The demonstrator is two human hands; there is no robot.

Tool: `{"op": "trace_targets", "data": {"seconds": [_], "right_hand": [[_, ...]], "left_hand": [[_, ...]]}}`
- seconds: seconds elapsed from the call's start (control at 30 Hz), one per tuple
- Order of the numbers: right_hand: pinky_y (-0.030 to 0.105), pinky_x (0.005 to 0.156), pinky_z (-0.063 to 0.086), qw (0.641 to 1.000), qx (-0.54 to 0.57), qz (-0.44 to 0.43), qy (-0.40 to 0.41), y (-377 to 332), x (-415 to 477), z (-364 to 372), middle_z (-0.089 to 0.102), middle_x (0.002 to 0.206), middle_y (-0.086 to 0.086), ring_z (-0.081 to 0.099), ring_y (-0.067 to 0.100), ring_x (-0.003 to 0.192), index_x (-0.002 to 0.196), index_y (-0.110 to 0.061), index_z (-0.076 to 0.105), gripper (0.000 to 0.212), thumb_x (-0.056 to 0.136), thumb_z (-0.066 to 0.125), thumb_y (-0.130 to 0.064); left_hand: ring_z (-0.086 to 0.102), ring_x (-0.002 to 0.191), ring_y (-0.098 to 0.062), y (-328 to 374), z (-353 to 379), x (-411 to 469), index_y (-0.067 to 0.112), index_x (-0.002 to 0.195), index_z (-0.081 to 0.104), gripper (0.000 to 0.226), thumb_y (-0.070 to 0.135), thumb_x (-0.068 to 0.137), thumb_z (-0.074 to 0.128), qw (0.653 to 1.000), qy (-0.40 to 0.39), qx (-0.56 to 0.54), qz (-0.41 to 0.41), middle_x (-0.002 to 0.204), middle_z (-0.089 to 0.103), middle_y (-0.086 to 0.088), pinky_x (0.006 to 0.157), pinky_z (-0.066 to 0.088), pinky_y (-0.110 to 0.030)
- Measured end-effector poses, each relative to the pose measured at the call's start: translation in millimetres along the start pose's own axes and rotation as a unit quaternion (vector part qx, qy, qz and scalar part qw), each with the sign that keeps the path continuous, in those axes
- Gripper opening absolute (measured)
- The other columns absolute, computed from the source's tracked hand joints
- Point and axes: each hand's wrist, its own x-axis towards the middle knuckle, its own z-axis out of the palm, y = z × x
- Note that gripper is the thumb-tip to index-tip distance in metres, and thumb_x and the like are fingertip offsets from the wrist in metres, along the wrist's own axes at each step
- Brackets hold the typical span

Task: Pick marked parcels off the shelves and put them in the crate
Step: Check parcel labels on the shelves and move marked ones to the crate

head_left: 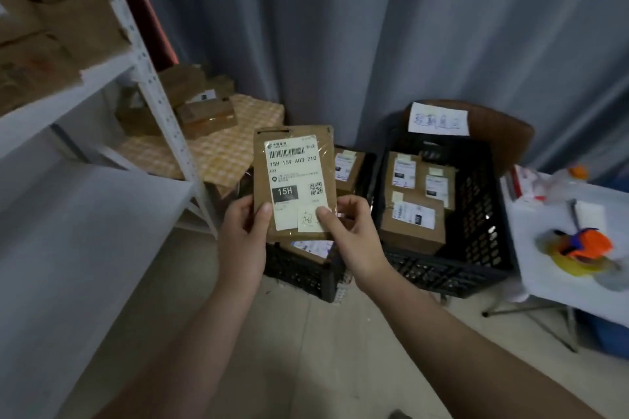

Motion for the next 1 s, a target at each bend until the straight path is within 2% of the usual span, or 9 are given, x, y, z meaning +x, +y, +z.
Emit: {"op": "trace_targets", "data": {"seconds": [0.1,0.2,0.27,0.47,0.63,0.73,0.8,0.9,1.0], "right_hand": [[0.023,0.077,0.054,0.999,-0.008,0.015,0.037,9,1,-70,0.062,0.106,0.001,0.063,0.007,0.091,0.113,-0.013,0.047,0.037,0.087,0.068,-0.029],[0.036,0.088,0.054,0.996,-0.018,0.036,0.074,21,4,-144,0.063,0.11,0.001,0.063,0.014,0.101,0.112,-0.017,0.048,0.039,0.084,0.07,-0.033],[0.038,0.089,0.054,0.995,-0.027,0.044,0.087,28,9,-192,0.063,0.112,0.0,0.063,0.014,0.104,0.112,-0.02,0.048,0.039,0.083,0.071,-0.035],[0.027,0.081,0.056,0.992,-0.038,0.081,0.084,47,23,-290,0.061,0.112,-0.002,0.063,0.011,0.099,0.127,-0.021,0.042,0.047,0.088,0.065,-0.034],[0.019,0.071,0.053,0.988,-0.016,0.136,0.072,68,49,-328,0.061,0.107,-0.005,0.062,0.008,0.095,0.13,-0.025,0.037,0.046,0.092,0.06,-0.033],[0.029,0.082,0.056,0.981,0.013,0.182,0.071,84,69,-336,0.062,0.11,-0.003,0.064,0.01,0.097,0.133,-0.028,0.033,0.055,0.089,0.063,-0.038],[0.035,0.087,0.056,0.975,0.023,0.21,0.063,93,86,-339,0.064,0.114,-0.002,0.065,0.012,0.099,0.136,-0.029,0.029,0.066,0.084,0.068,-0.043],[0.031,0.086,0.055,0.971,0.025,0.233,0.052,100,122,-343,0.064,0.115,-0.001,0.066,0.014,0.1,0.137,-0.029,0.027,0.067,0.085,0.068,-0.04],[0.035,0.093,0.052,0.967,0.021,0.247,0.062,102,168,-344,0.063,0.117,0.0,0.064,0.014,0.102,0.14,-0.026,0.026,0.066,0.088,0.063,-0.042]], "left_hand": [[0.064,0.099,-0.006,5,69,-13,0.024,0.115,0.057,0.023,0.032,0.093,0.058,0.999,-0.03,-0.013,-0.006,0.107,0.068,0.009,0.088,0.052,-0.038],[0.064,0.099,-0.006,13,141,-29,0.017,0.117,0.056,0.026,0.026,0.092,0.058,0.997,-0.07,-0.029,-0.017,0.107,0.067,0.007,0.084,0.053,-0.031],[0.063,0.101,-0.008,14,187,-40,0.019,0.116,0.054,0.025,0.026,0.092,0.058,0.994,-0.1,-0.035,-0.031,0.11,0.066,0.005,0.083,0.052,-0.029],[0.063,0.101,-0.009,5,290,-58,0.018,0.122,0.051,0.033,0.031,0.092,0.057,0.987,-0.137,0.0,-0.077,0.116,0.065,0.003,0.087,0.053,-0.037],[0.06,0.106,-0.015,-7,338,-51,0.016,0.125,0.048,0.035,0.029,0.094,0.056,0.98,-0.158,0.043,-0.112,0.12,0.06,0.001,0.091,0.052,-0.039],[0.059,0.106,-0.015,-16,355,-35,0.015,0.127,0.047,0.035,0.028,0.095,0.055,0.974,-0.177,0.068,-0.123,0.12,0.059,0.001,0.089,0.052,-0.036],[0.06,0.106,-0.016,-23,365,-21,0.016,0.125,0.048,0.033,0.027,0.095,0.054,0.97,-0.195,0.079,-0.122,0.119,0.061,0.0,0.089,0.052,-0.04],[0.058,0.107,-0.017,-30,379,11,0.015,0.127,0.048,0.034,0.027,0.095,0.053,0.964,-0.208,0.098,-0.134,0.115,0.059,0.001,0.093,0.05,-0.042],[0.056,0.107,-0.012,-33,396,54,0.016,0.131,0.049,0.036,0.024,0.096,0.052,0.954,-0.245,0.113,-0.13,0.115,0.057,0.005,0.086,0.048,-0.026]]}}
